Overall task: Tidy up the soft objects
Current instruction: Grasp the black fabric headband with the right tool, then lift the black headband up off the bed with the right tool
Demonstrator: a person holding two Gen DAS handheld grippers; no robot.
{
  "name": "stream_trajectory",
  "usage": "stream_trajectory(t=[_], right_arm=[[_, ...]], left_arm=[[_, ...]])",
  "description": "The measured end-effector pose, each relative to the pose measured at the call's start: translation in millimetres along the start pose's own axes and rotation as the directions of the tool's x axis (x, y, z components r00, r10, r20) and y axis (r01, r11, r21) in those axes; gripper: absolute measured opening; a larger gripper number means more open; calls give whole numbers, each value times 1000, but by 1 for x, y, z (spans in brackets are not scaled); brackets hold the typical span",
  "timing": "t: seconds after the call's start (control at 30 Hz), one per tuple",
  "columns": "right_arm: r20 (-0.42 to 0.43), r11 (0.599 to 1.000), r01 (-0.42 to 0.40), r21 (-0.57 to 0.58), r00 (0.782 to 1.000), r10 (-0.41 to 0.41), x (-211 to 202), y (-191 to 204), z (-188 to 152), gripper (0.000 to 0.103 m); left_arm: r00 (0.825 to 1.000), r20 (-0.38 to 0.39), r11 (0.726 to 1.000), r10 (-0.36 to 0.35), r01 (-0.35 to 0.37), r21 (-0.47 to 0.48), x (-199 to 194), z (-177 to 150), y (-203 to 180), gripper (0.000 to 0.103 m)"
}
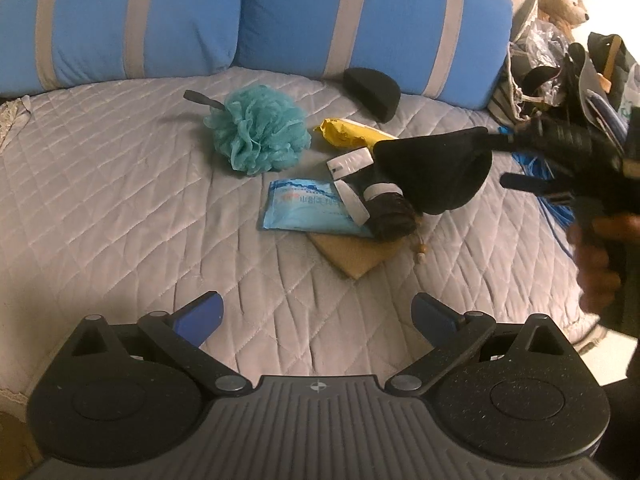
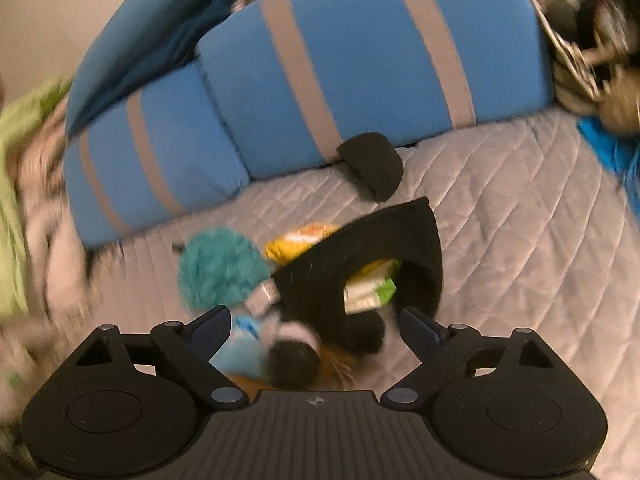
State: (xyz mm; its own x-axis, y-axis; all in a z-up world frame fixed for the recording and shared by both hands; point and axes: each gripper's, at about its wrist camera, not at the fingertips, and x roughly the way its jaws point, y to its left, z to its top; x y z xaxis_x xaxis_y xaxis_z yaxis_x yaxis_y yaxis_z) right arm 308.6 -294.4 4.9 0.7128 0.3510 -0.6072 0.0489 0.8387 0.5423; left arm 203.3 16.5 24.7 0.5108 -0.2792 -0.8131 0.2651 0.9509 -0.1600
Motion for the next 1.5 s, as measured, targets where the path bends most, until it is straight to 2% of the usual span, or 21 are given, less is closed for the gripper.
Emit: stream_trajectory(t=[0.23, 0.33, 0.43, 0.53, 0.63, 0.67, 0.77, 0.93, 1.03, 1.27, 1.5], right_arm=[[56, 968, -53, 246, 998, 40, 19, -28, 12, 92], [91, 927, -78, 367, 995, 47, 25, -45, 11, 87], [126, 866, -125, 484, 989, 72, 30, -61, 6, 77], [156, 836, -153, 527, 984, 81, 34, -69, 4, 68], [168, 818, -180, 547, 980, 104, 36, -72, 3, 51], [175, 813, -191, 551, 978, 111, 35, -73, 3, 42], [190, 824, -203, 529, 975, 118, 29, -70, 6, 28], [226, 831, -260, 492, 960, 166, 17, -60, 10, 20], [243, 847, -276, 454, 953, 180, 4, -53, 13, 17], [257, 924, -260, 281, 948, 189, -20, -32, 23, 16], [278, 960, -264, 96, 933, 229, -48, -11, 26, 13]], left_arm=[[1000, -3, 999, -13, 13, -30, -1, 2, 8, 103], [1000, -5, 999, -15, 15, -43, -1, 3, 11, 103], [1000, -5, 998, -28, 28, -50, -2, 4, 13, 103], [999, -4, 998, -33, 33, -49, -3, 4, 14, 103], [999, -3, 998, -35, 34, -56, -3, 4, 15, 103], [999, -2, 998, -37, 37, -58, -3, 4, 15, 103], [999, 1, 998, -37, 37, -59, -3, 5, 14, 103], [1000, 6, 999, -19, 19, -47, -3, 3, 13, 103], [1000, 6, 998, -20, 20, -53, -3, 4, 13, 103], [1000, 11, 999, -25, 25, -47, -2, 4, 10, 103], [999, 18, 999, -33, 34, -37, -1, 5, 4, 103]])
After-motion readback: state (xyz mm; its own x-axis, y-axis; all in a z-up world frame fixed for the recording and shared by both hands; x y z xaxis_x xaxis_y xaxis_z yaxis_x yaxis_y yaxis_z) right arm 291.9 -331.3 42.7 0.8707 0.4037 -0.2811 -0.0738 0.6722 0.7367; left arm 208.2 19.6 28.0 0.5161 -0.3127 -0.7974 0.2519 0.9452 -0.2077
